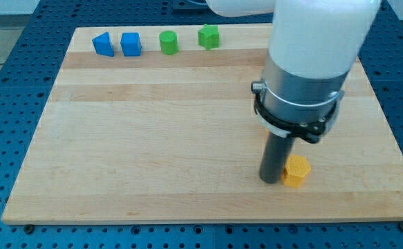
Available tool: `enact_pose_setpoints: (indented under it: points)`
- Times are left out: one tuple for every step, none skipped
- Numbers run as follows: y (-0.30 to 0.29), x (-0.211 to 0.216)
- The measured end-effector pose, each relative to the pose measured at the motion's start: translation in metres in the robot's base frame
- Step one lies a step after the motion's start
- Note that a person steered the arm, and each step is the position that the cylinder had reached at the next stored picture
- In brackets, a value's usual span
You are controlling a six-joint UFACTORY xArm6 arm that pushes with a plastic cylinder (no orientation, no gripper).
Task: Move the green star towards the green circle
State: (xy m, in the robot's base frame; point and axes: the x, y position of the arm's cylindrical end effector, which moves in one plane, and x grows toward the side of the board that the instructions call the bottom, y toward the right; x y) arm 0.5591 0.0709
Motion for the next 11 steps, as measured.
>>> enact_pose_setpoints:
  points:
    - [-0.044, -0.074]
    - [-0.039, -0.17]
    - [-0.017, -0.249]
    - [-0.006, -0.306]
    - [-0.005, -0.337]
    - [-0.009, -0.36]
    - [-0.016, -0.365]
    - [-0.051, -0.363]
    - [-0.068, -0.354]
    - [-0.061, -0.32]
    - [-0.059, -0.325]
